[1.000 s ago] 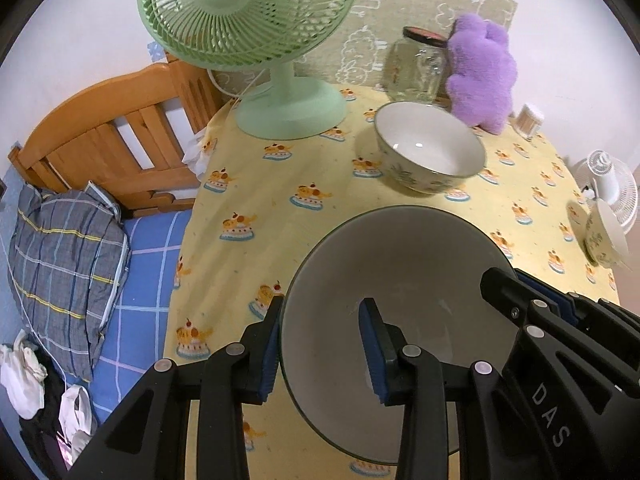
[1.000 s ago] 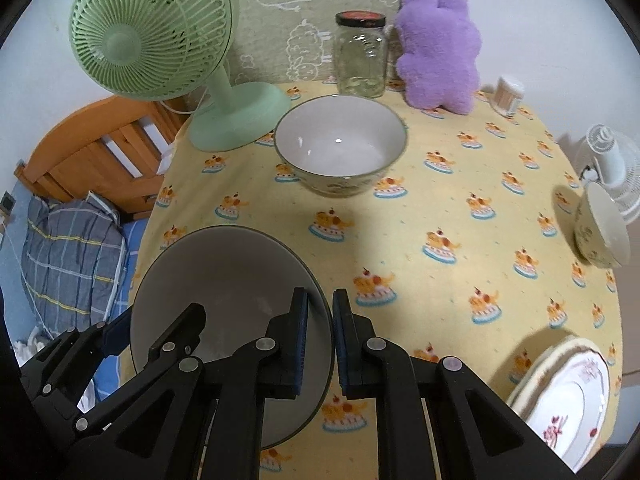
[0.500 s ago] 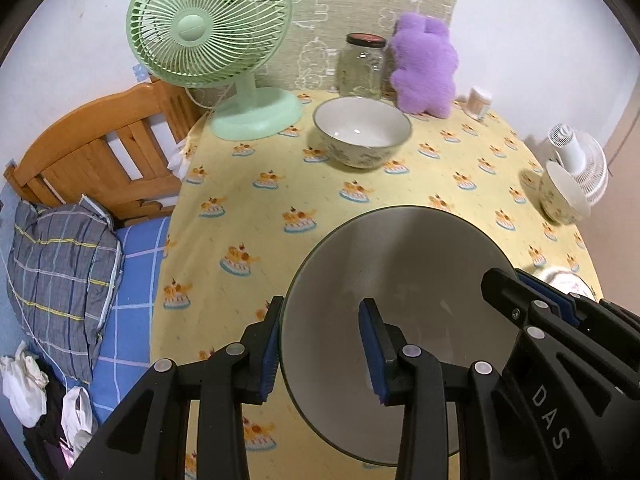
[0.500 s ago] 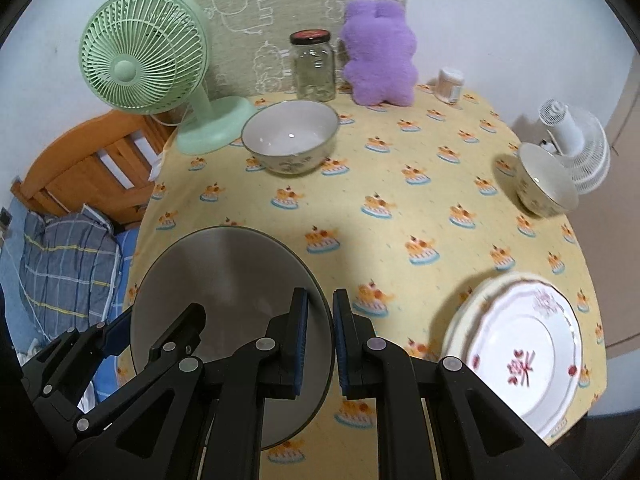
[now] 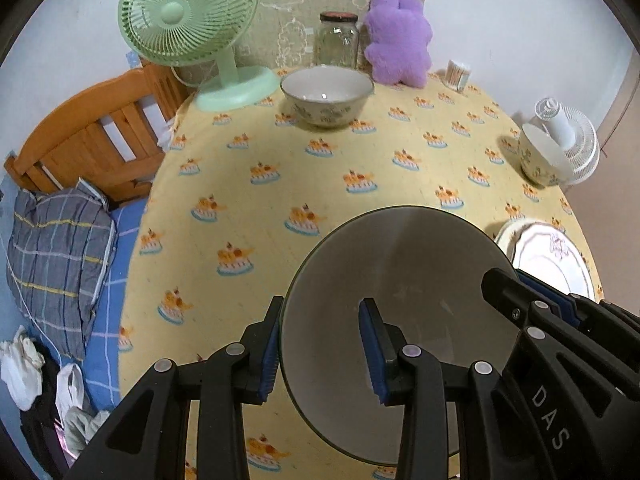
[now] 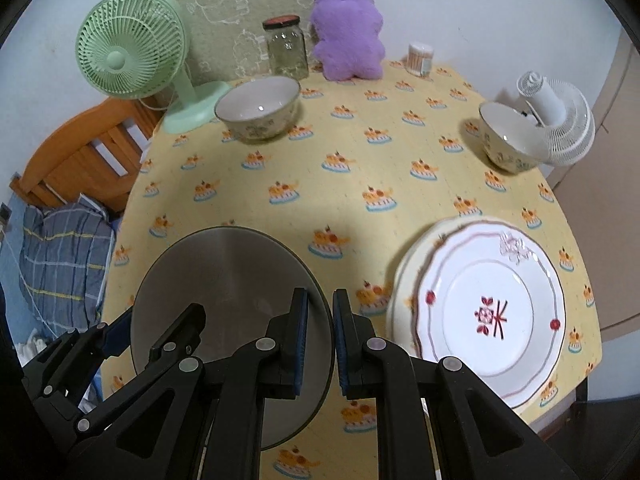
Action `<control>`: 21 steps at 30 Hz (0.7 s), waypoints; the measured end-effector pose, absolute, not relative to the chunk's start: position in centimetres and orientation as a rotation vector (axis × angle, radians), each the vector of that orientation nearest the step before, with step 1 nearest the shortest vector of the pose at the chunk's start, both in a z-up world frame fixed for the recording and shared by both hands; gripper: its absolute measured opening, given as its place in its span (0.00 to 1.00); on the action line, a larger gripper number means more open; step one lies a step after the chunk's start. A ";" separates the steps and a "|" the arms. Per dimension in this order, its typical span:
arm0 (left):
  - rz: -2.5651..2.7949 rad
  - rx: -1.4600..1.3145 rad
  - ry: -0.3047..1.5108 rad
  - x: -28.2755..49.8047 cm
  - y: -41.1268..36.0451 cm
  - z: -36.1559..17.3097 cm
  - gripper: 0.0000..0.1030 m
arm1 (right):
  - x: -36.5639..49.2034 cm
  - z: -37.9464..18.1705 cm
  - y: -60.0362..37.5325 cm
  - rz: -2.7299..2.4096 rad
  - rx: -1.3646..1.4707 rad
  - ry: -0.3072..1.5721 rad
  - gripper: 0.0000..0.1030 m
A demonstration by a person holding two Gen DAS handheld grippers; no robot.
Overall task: Organize plates and bowls
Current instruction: 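Lift the large bowl with both grippers and carry it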
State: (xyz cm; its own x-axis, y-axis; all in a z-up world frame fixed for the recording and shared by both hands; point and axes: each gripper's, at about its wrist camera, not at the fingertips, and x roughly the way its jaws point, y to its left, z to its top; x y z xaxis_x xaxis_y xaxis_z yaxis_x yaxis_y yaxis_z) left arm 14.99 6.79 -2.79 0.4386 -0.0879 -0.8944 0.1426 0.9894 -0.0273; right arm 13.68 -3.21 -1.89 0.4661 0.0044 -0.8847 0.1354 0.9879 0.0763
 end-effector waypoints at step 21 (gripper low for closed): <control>-0.072 0.041 1.180 14.5 5.0 -6.7 0.35 | 14.0 -6.6 -5.4 -0.018 0.132 1.176 0.15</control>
